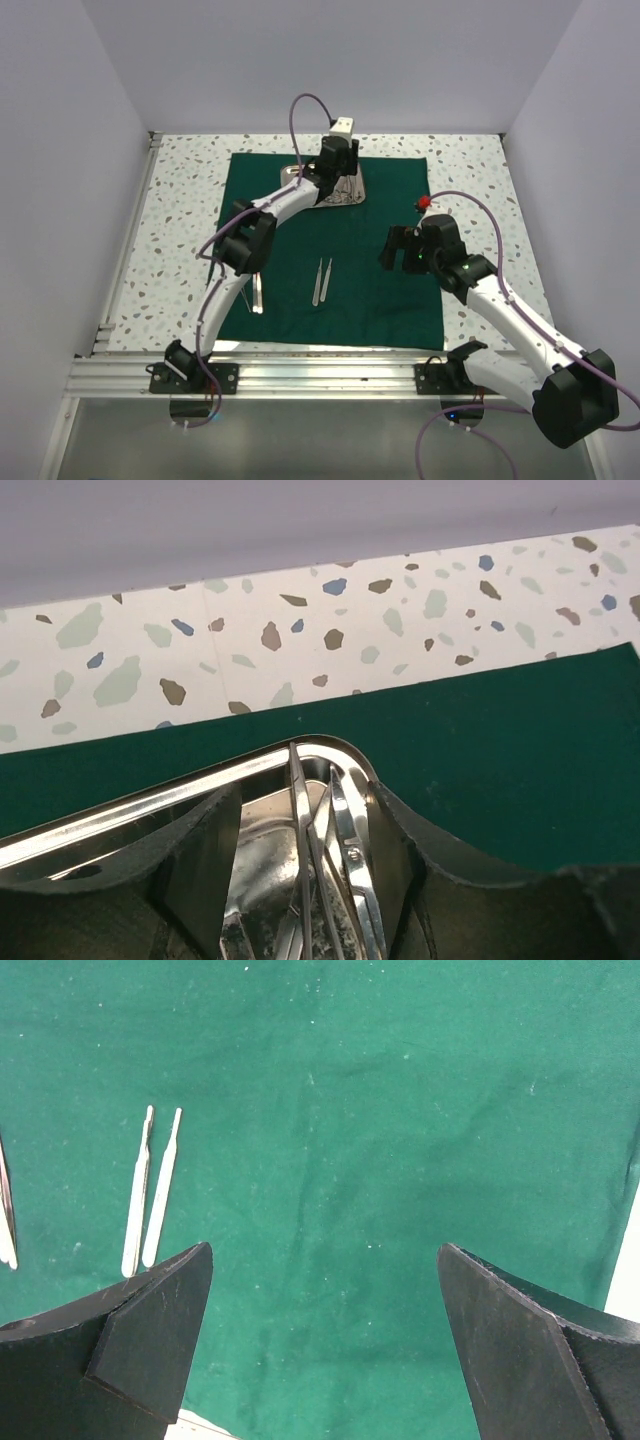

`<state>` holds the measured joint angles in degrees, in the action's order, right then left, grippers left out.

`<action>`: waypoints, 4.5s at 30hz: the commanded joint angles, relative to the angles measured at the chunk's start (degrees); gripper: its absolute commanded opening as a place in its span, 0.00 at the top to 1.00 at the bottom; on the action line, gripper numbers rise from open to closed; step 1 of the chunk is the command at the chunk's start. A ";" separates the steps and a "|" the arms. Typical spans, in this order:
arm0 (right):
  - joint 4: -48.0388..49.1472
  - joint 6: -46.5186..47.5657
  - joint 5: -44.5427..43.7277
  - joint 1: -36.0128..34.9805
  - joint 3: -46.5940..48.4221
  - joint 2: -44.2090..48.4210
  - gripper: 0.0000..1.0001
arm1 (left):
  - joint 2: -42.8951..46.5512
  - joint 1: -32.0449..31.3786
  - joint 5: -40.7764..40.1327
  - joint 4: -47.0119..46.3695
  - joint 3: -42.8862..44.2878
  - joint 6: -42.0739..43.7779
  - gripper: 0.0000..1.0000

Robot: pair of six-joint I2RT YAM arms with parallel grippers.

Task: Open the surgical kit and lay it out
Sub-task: Pick up the medical item from the container, then place the medical item in the surgical kit.

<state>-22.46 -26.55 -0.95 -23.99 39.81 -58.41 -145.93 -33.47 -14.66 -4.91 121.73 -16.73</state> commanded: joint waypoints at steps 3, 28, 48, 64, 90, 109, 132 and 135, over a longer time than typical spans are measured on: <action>0.92 -0.26 -0.72 0.08 0.00 0.67 0.02 | -3.74 1.22 2.52 0.33 6.49 0.83 0.42; 0.57 -0.35 0.33 0.08 -0.35 3.13 0.02 | -6.83 1.22 0.59 29.86 14.41 2.75 0.69; 0.75 -0.35 0.16 0.08 -0.35 2.43 0.02 | 2.39 1.22 -7.05 28.64 5.10 5.83 1.00; 0.57 -0.35 -0.46 0.08 -0.35 2.51 0.02 | 24.63 1.22 -8.20 17.22 -15.28 2.94 1.00; -1.45 -2.28 -9.68 0.08 -1.05 7.17 0.01 | 36.95 -26.11 -14.78 -8.37 -52.65 -28.00 1.00; -1.36 -2.19 -9.68 0.08 -1.05 7.00 0.02 | 32.29 -32.62 -14.61 -3.45 -47.91 -40.04 1.00; -1.89 -2.28 -9.68 0.08 -1.23 8.05 0.02 | 31.84 -35.96 -22.16 2.36 -41.14 -30.74 0.57; -2.06 -2.55 -10.82 -0.01 -1.40 9.45 0.02 | 33.94 -35.17 -26.82 2.10 -41.14 -23.71 0.57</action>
<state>-25.36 -28.27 -13.37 -23.18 38.48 -50.76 -117.16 -68.29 -35.86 0.45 77.45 -48.95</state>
